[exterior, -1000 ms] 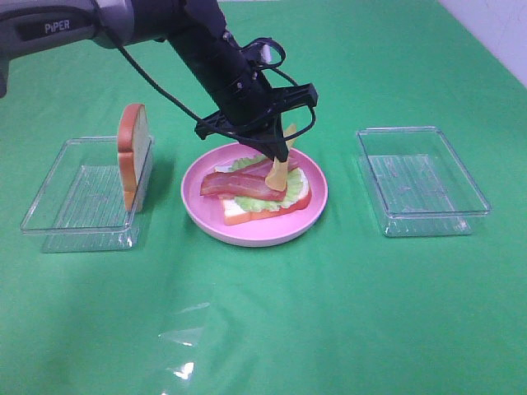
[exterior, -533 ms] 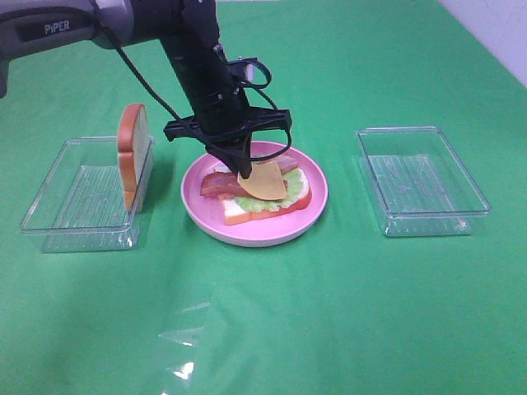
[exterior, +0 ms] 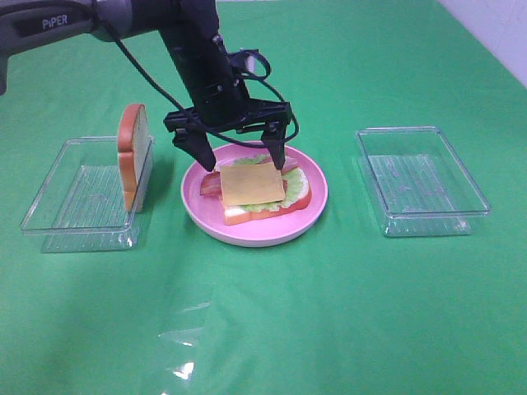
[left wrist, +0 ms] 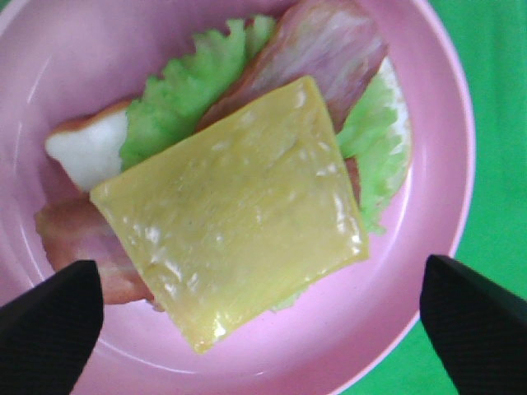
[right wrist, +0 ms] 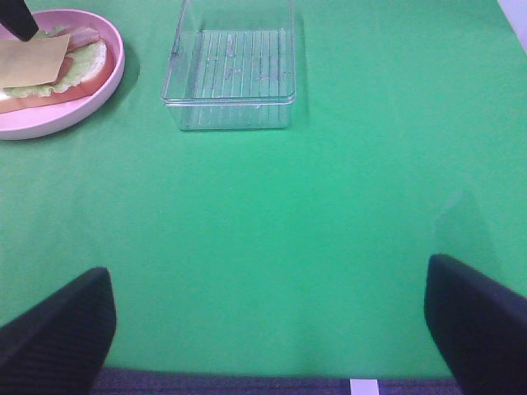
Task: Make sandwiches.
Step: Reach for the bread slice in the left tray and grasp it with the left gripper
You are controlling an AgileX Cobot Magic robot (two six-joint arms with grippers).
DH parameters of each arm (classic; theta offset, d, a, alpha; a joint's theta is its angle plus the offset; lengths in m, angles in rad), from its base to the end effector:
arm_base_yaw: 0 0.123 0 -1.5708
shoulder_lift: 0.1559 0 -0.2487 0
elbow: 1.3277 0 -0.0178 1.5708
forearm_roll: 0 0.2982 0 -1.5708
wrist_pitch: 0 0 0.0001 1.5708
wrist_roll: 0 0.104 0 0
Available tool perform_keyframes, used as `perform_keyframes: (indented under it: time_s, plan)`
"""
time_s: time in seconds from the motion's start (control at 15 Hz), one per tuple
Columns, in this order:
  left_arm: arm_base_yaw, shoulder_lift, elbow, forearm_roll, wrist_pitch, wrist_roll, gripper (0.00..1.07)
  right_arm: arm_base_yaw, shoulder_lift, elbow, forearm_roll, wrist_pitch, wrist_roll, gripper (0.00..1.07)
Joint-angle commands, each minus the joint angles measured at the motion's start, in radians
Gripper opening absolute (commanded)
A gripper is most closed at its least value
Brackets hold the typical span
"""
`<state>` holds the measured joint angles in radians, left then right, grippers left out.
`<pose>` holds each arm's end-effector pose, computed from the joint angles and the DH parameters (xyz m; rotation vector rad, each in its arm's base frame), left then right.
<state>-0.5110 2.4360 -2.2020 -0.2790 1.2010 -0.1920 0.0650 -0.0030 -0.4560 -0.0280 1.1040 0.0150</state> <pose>0.4519 -0.2840 0.1292 0.3676 2.9633 -0.4977 0.0879 0.0031 0.2759 -0.0518 2.1276 0.0132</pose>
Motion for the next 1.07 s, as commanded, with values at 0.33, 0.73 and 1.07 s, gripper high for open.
perform_keyframes:
  time_s: [0.33, 0.73, 1.07]
  plan:
    - [-0.003, -0.049, -0.274, 0.063, 0.118, -0.001, 1.01, -0.005, -0.025, 0.004, 0.002, -0.006, -0.009, 0.97]
    - [0.072, -0.206, -0.191, 0.192, 0.118, -0.02, 1.0, -0.005, -0.025, 0.004, 0.002, -0.006, -0.009, 0.97]
    - [0.247, -0.366, 0.081, 0.201, 0.118, -0.021, 1.0, -0.005, -0.025, 0.004, 0.002, -0.006, -0.009, 0.97]
